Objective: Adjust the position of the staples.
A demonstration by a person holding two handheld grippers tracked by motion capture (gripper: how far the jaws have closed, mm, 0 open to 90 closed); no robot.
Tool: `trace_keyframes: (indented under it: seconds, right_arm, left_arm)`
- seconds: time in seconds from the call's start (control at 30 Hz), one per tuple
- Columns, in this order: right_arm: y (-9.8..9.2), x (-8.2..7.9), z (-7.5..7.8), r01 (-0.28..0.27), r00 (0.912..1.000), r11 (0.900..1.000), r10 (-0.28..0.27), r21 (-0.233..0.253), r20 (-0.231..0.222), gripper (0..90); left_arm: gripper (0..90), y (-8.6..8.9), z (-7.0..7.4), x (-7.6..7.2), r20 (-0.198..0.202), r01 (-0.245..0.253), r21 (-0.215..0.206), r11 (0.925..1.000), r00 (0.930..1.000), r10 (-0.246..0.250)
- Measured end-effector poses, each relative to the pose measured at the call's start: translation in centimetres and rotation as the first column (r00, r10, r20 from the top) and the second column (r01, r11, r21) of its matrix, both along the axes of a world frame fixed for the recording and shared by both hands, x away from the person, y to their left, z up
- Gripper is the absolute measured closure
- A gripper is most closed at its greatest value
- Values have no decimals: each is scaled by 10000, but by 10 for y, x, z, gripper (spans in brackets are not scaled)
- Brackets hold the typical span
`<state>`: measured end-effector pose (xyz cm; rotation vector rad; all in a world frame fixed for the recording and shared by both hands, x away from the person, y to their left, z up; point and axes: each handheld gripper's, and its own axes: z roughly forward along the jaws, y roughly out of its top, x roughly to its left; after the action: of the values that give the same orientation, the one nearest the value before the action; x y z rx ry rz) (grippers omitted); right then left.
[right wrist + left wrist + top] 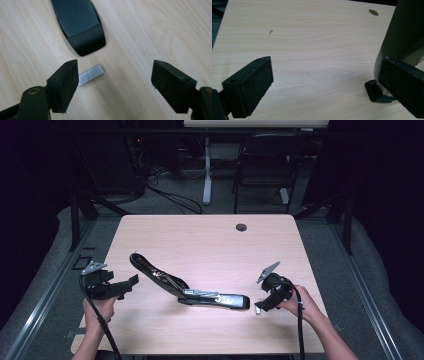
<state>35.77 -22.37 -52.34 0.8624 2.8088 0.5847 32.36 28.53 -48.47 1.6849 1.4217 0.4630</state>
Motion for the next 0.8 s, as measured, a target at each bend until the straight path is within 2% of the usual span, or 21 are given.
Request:
trace_keyframes:
  seconds: [0.1, 0.2, 0.37, 0.5, 0.57, 0.6, 0.63, 0.67, 0.8]
  right_arm:
    - [-4, -2, 2, 671, 9976, 9974, -667, 279, -165, 182]
    - [-8, -3, 4, 1297, 9915, 9907, -1289, 406, -197, 170]
    - [-7, -3, 7, 2353, 9719, 9697, -2340, 665, -256, 175]
    - [-3, -4, 2, 2577, 9647, 9653, -2546, 425, -677, 193]
    - [-1, -5, 1, 2603, 9635, 9651, -2578, 285, -720, 194]
    - [0, -5, 0, 2646, 9621, 9636, -2611, 379, -787, 196]
    - [0, -4, 0, 2613, 9626, 9650, -2589, 206, -793, 198]
    - [1, -5, -2, 2734, 9595, 9615, -2705, 290, -783, 203]
    - [5, -2, -4, 2735, 9576, 9618, -2710, 120, -974, 220]
  left_arm:
    - [2, -1, 5, -4, 299, -75, -51, 10000, 9995, 76]
    - [1, -5, 10, -7, 541, -67, -58, 10000, 9985, 70]
    - [2, -12, 15, -10, 768, 142, -67, 9999, 9970, -137]
    - [3, -18, 18, -11, 905, 227, 78, 9997, 9956, -233]
    - [3, -19, 18, -10, 881, 254, 247, 9994, 9957, -275]
    - [3, -19, 18, -10, 883, 266, 261, 9993, 9957, -288]
    - [3, -19, 17, -10, 862, 272, 243, 9993, 9958, -292]
    - [3, -19, 17, -9, 869, 250, 243, 9994, 9959, -271]
    - [3, -20, 19, -11, 1006, 190, 214, 9996, 9947, -211]
